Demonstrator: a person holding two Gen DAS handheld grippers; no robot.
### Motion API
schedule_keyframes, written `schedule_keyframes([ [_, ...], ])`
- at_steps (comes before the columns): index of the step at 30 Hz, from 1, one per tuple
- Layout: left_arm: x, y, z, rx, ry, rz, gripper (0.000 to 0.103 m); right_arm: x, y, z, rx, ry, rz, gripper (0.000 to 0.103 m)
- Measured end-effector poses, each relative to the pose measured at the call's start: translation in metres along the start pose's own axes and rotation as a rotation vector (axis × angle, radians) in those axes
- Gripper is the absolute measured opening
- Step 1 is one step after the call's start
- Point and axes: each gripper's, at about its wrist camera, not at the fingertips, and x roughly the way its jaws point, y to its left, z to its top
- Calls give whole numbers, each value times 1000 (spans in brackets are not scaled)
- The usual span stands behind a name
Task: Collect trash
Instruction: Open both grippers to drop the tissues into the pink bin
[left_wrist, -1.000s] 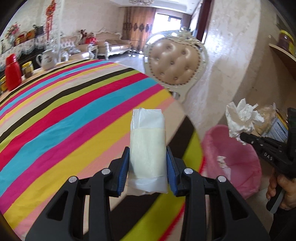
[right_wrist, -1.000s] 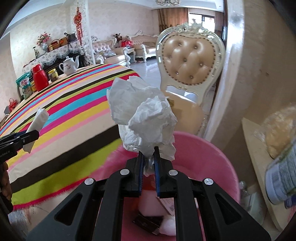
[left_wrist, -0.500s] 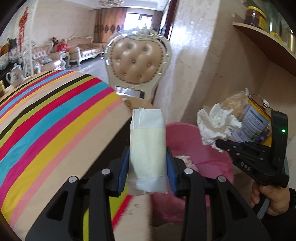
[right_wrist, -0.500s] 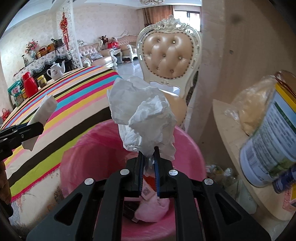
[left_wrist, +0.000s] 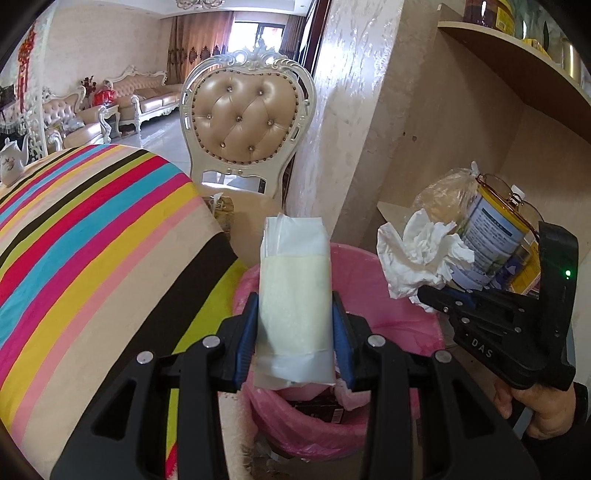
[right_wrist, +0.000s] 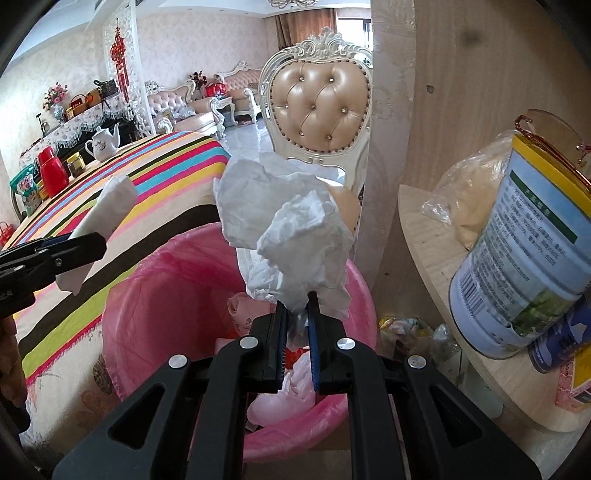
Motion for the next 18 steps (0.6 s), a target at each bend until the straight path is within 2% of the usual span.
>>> schedule_keyframes([
  [18,11,-5,2,2,12,-10,37,-4,0,3,-9,-6,1,11],
])
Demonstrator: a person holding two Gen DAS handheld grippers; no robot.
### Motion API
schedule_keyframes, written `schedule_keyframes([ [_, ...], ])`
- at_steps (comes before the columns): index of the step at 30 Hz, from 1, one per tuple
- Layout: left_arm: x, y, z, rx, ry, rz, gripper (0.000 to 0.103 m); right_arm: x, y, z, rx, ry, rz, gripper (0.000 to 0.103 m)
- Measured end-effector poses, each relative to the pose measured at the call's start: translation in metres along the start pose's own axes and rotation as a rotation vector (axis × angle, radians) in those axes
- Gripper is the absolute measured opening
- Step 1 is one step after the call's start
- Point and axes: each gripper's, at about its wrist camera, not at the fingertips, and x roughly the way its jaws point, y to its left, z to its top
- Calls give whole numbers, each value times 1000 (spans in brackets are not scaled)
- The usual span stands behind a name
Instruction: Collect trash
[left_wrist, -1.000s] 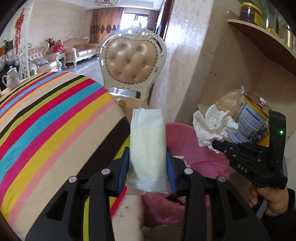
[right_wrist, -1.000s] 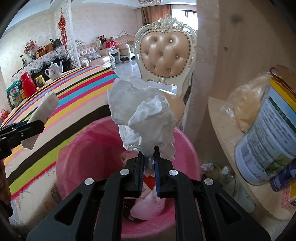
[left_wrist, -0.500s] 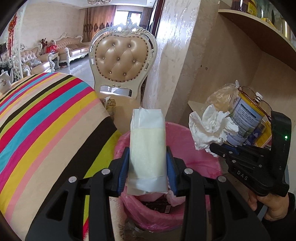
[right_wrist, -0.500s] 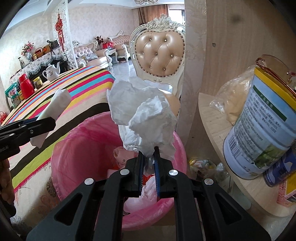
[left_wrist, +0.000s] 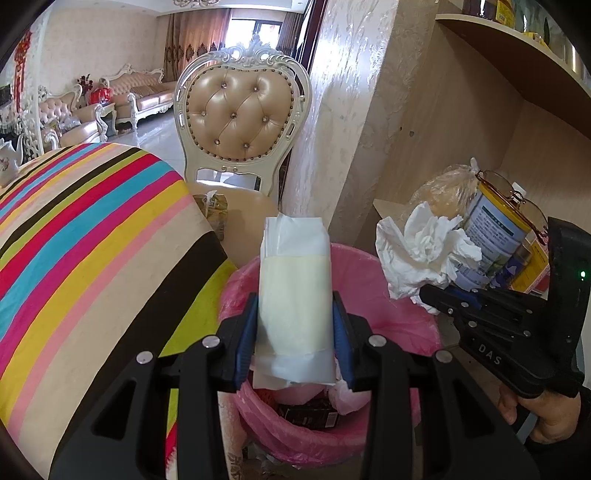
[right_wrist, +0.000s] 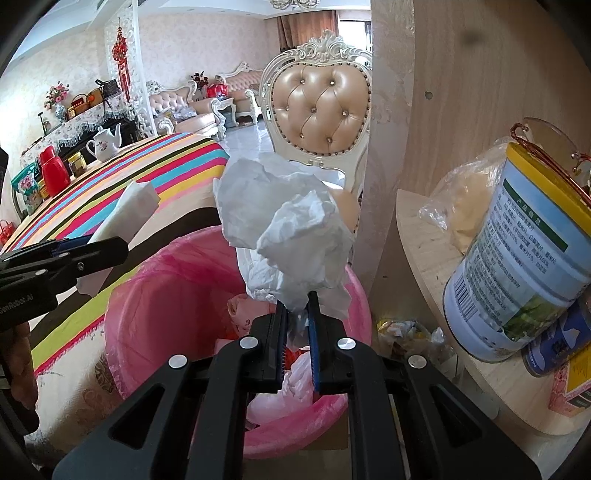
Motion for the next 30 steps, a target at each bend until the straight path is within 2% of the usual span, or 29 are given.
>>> schedule_keyframes([
  [10,2,3,1,-10,0,-3,38,-1,3,3,-11,0,5,11],
  [11,2,4,1,-13,0,-4,41,0,4,4,-13,2,5,12],
  [14,3,5,1,-23,2,-9,53,3,4,3,-16,16,0,17],
  [18,4,5,1,-31,7,-8,60,5,6,1,-24,29,-6,46],
  [22,4,7,-1,-36,11,-8,61,2,5,0,-18,25,-10,47],
  [27,0,11,-8,-48,24,-14,66,-5,3,-2,-15,22,-19,48],
  [30,-6,15,-16,-61,42,-21,71,-11,2,-6,-13,23,-20,52],
])
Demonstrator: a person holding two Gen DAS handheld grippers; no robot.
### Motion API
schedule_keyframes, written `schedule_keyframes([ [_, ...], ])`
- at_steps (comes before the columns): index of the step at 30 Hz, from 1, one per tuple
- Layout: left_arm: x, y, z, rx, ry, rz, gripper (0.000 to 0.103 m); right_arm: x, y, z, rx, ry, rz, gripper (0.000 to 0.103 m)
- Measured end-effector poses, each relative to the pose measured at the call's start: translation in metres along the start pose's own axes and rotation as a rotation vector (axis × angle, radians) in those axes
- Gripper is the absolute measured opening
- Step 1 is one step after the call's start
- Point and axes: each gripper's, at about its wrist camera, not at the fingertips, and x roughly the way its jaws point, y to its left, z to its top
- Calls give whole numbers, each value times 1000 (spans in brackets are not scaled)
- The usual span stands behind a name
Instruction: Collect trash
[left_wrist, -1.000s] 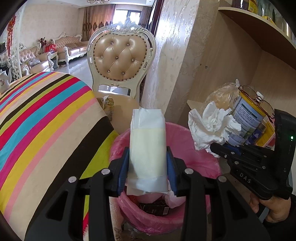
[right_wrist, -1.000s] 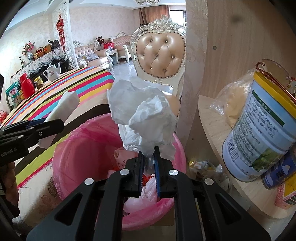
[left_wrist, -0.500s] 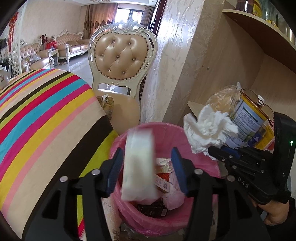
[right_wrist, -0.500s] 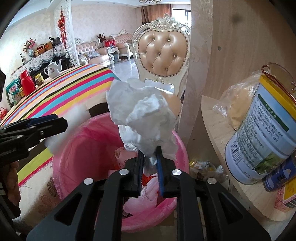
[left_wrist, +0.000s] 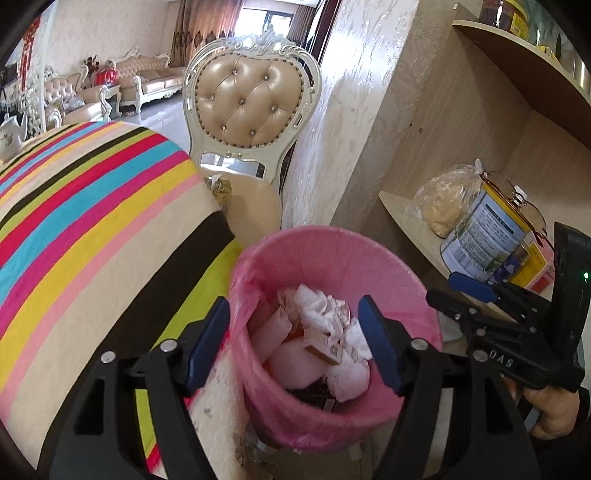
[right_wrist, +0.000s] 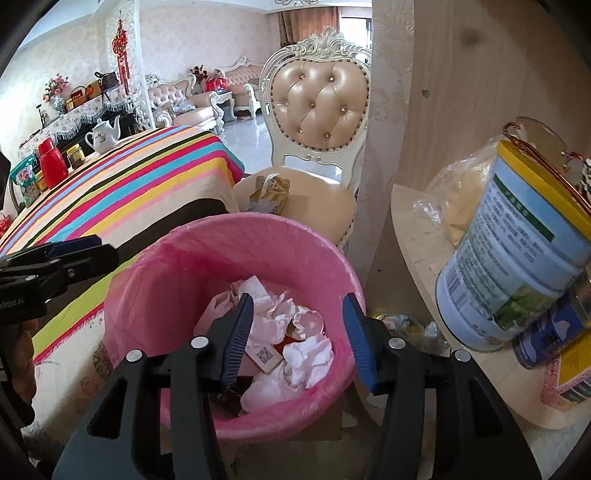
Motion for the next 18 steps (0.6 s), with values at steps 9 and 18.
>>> schedule_keyframes([
  [9,-19,2,-26,10,45,2,86,-17,10,-20,-33,27,22,64],
  [18,-32,-11,-37,48,67,-9,96,-33,8,-42,-18,56,-4,73],
])
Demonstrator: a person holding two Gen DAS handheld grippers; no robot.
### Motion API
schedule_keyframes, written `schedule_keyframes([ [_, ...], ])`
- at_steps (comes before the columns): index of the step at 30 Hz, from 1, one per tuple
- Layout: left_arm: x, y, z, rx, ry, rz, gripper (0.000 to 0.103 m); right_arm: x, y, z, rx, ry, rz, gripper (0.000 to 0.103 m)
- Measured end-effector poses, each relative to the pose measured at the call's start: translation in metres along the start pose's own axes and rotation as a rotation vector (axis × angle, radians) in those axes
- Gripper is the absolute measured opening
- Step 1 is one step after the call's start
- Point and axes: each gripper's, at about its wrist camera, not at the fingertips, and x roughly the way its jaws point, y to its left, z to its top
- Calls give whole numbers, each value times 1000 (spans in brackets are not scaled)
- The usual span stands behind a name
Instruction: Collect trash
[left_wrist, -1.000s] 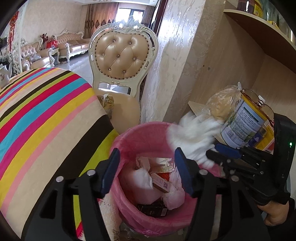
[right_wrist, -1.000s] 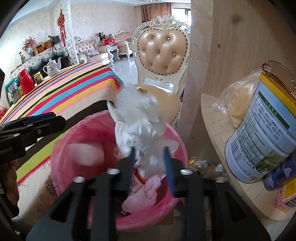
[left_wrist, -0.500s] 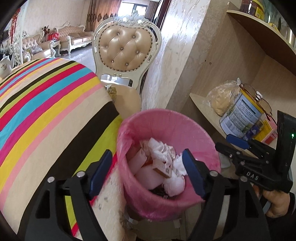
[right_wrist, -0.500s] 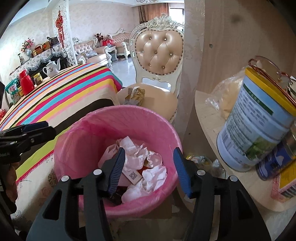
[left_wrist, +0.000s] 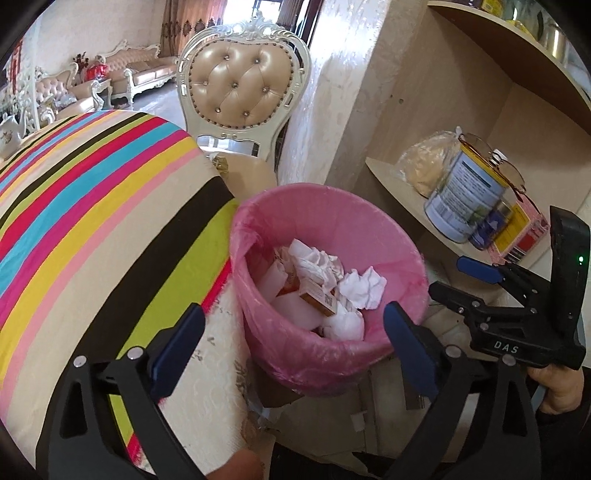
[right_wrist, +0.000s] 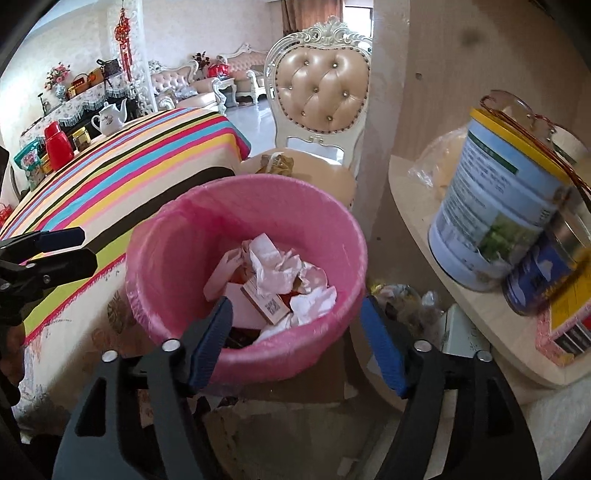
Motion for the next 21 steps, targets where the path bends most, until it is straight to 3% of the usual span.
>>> schedule_keyframes([
  [4,-1,-7,-2,26,7,-11,96,-5,2,-2,-10,-3,-6,80],
  [21,-1,-11,0,27,1,-18,96,-5,3,3,-11,-11,-1,80],
])
